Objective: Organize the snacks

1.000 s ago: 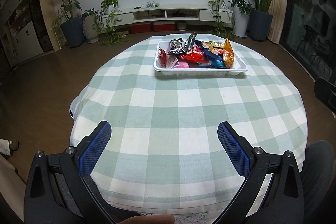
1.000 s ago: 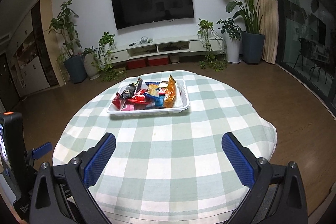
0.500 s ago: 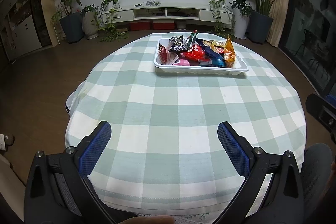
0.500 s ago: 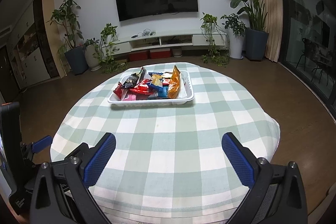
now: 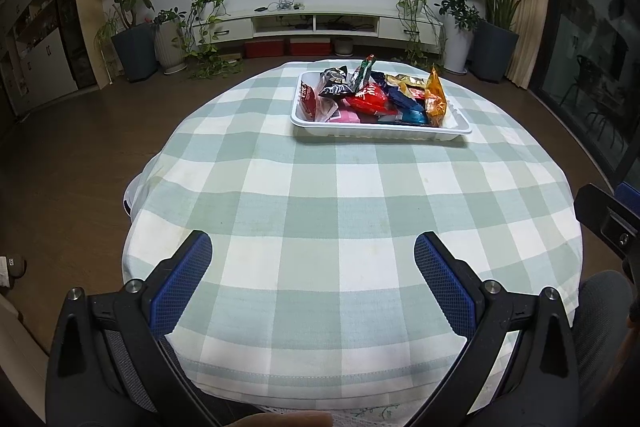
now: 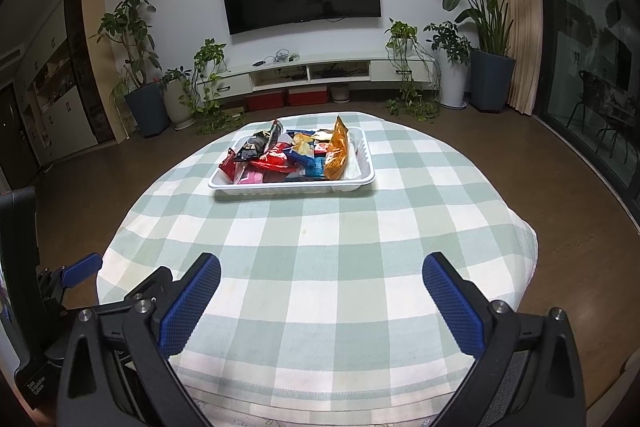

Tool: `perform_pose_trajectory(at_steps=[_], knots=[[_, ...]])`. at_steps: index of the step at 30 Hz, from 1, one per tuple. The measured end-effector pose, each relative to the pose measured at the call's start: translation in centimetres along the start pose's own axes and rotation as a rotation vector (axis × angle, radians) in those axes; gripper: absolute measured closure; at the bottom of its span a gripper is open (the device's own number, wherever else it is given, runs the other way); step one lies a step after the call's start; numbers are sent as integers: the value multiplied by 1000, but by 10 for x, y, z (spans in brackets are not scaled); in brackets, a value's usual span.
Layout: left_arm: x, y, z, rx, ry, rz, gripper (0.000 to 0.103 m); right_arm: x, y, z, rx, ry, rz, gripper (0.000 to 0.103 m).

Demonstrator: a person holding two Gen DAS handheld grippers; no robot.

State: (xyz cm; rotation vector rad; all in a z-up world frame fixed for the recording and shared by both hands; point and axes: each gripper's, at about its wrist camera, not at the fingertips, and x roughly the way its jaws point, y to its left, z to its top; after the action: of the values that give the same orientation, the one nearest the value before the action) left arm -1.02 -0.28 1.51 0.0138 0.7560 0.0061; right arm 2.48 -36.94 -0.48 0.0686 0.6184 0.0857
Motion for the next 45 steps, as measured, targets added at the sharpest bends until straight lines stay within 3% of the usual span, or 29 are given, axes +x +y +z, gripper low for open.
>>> perform_pose_trajectory(at_steps=[45], knots=[[1,-3,-2,2,3,0,0,0,3,-4,-2,14,1,0]])
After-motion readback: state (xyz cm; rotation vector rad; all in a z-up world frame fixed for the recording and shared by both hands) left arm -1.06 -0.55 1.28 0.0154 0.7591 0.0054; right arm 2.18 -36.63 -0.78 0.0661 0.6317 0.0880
